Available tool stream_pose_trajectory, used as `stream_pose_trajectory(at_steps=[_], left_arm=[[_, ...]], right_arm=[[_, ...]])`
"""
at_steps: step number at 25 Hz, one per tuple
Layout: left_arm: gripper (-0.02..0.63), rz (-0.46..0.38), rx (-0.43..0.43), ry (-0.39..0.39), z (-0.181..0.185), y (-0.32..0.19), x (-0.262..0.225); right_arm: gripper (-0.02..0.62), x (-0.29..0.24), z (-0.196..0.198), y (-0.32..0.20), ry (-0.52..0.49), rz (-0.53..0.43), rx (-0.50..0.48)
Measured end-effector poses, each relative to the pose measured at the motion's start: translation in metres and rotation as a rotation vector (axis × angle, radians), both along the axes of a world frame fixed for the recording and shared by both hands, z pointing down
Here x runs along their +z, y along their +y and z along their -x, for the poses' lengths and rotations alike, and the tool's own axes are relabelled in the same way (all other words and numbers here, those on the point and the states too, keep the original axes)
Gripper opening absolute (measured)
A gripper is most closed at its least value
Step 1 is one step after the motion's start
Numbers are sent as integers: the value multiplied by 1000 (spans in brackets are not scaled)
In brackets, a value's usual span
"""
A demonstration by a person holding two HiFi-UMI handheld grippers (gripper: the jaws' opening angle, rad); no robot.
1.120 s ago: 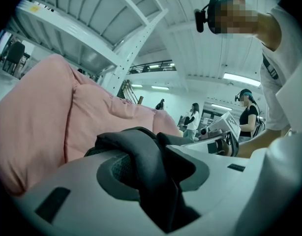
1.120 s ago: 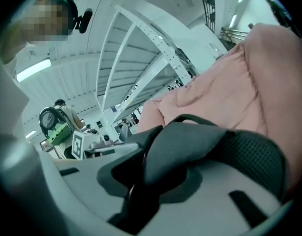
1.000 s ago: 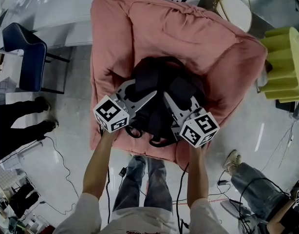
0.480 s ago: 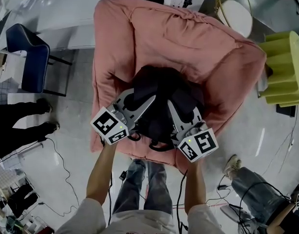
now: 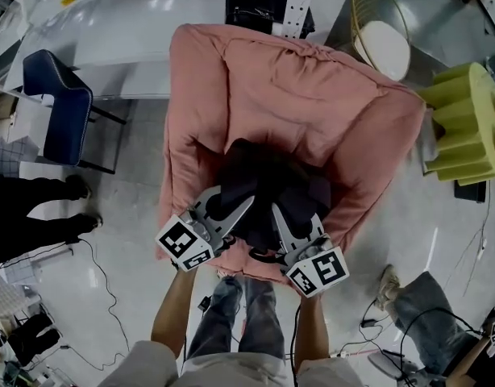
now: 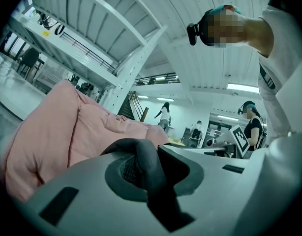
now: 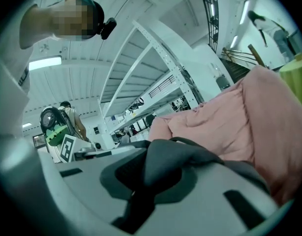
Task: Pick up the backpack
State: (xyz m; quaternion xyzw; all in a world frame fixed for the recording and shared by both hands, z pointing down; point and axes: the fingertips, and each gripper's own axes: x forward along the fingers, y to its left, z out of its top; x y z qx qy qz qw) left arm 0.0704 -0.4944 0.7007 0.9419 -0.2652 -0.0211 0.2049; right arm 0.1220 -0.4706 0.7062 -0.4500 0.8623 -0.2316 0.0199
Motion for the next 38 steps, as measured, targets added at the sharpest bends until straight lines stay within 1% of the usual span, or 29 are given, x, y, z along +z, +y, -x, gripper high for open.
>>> stream_pose_trajectory(at_steps=[6, 9, 11, 16, 20, 25, 30, 35, 38], left_arm=[[66, 20, 7, 14, 17, 28, -9], [67, 29, 4, 36, 25, 40, -17], [66, 40, 12, 40, 30, 56, -22], [66, 105, 12, 58, 44, 100, -36], [66, 130, 24, 52, 54, 125, -44], [63, 136, 63, 34, 55, 139, -60], [63, 141, 47, 75, 54, 140, -85], [61, 107, 66, 53, 57, 143, -119], [61, 87, 55, 70, 60, 150, -143]], right_arm=[[57, -11, 14, 22, 1, 1, 0], [57, -17, 24, 40, 14, 1, -26], [57, -21, 31, 60, 11, 19, -41], [57, -33, 40, 104, -52, 87, 4], [57, -43, 45, 127, -68, 119, 27], [57, -58, 43, 142, -74, 135, 72], [56, -83, 42, 147, -61, 125, 82], [55, -118, 44, 148, -60, 106, 130], [56, -142, 46, 154, -62, 83, 140]])
